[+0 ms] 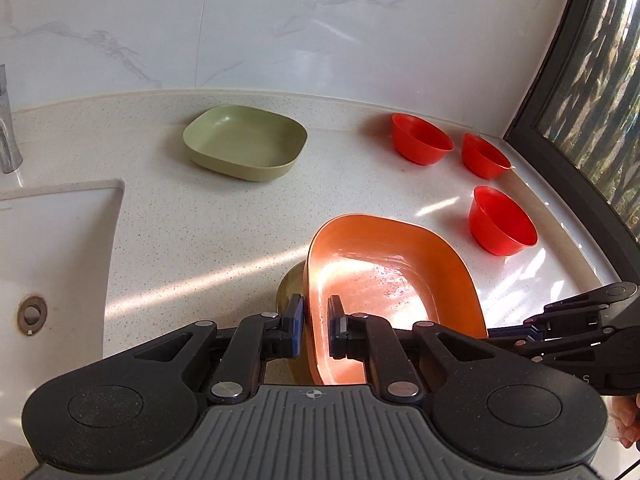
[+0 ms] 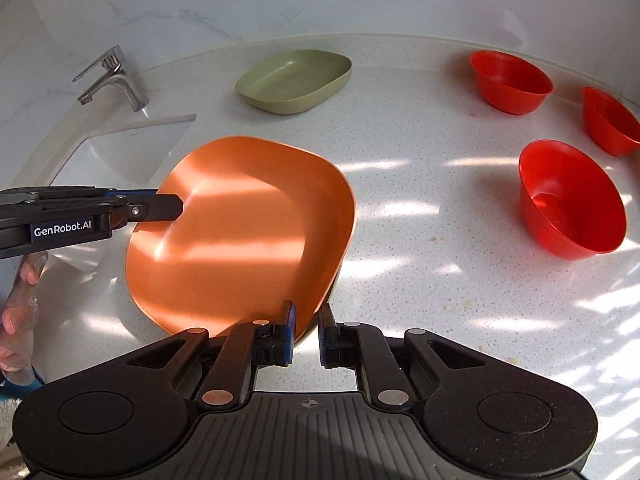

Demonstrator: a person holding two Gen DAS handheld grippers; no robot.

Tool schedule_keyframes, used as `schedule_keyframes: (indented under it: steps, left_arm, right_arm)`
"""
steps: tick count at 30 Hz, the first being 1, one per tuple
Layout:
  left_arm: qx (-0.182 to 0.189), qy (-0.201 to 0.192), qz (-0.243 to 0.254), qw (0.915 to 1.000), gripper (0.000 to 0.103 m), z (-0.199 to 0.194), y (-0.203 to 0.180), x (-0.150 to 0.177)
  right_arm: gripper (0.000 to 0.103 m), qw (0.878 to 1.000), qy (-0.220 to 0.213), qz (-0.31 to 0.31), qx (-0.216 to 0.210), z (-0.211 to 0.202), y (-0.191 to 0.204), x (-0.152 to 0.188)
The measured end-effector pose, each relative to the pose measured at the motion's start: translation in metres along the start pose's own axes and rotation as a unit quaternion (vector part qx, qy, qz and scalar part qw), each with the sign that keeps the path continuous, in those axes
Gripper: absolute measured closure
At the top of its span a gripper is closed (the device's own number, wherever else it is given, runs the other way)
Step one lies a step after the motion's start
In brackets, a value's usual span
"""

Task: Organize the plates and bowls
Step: 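Lift the orange plate with the left tool over the green plate, then lower the orange plate onto the green plate and open the left tool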

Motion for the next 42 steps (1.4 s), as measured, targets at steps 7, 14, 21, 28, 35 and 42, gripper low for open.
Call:
schedule_keyframes:
  steps: [7,14,21,28,35,42]
  left_arm:
    - [-0.015,-0.013,-0.004,0.9998,0.092,0.003,-0.001,0.005]
    - [-0.012,-0.021,-0.035,0.9991,0.087,0.004,0.001,0.014]
    - [-0.014,-0.014,-0.049,0.9986,0.087,0.01,0.005,0.02]
    - [-0.014,-0.011,-0.047,0.9987,0.085,0.01,0.004,0.02]
    - [-0.004,-0.018,-0.046,0.9988,0.083,0.002,0.002,0.02]
    - [-0.007,-0.022,-0.053,0.9983,0.079,-0.004,0.006,0.021]
  right_arm:
    - [0.092,0.999,-0.026,-0.028,0.011,-0.003,0.004,0.001]
    - [0.092,0.998,-0.029,-0.054,0.024,0.0,0.008,0.002]
    - [0.092,0.997,-0.041,-0.063,0.026,0.001,0.01,0.001]
    - [0.092,0.996,-0.042,-0.073,0.029,0.002,0.01,0.0]
    - [0.087,0.996,-0.037,-0.071,0.029,0.004,0.01,0.001]
    - [0.086,0.995,-0.045,-0.077,0.034,-0.001,0.011,-0.001]
Point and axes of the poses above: each gripper's, at about its wrist camera, not at the fingertips, and z roughly the way its jaws point, y to its left, x to its underside, the point moved 8 cm from there along z, roughly the way its jaws point, and after that the axes turned 4 degrees about x, right-handed, at the moved point
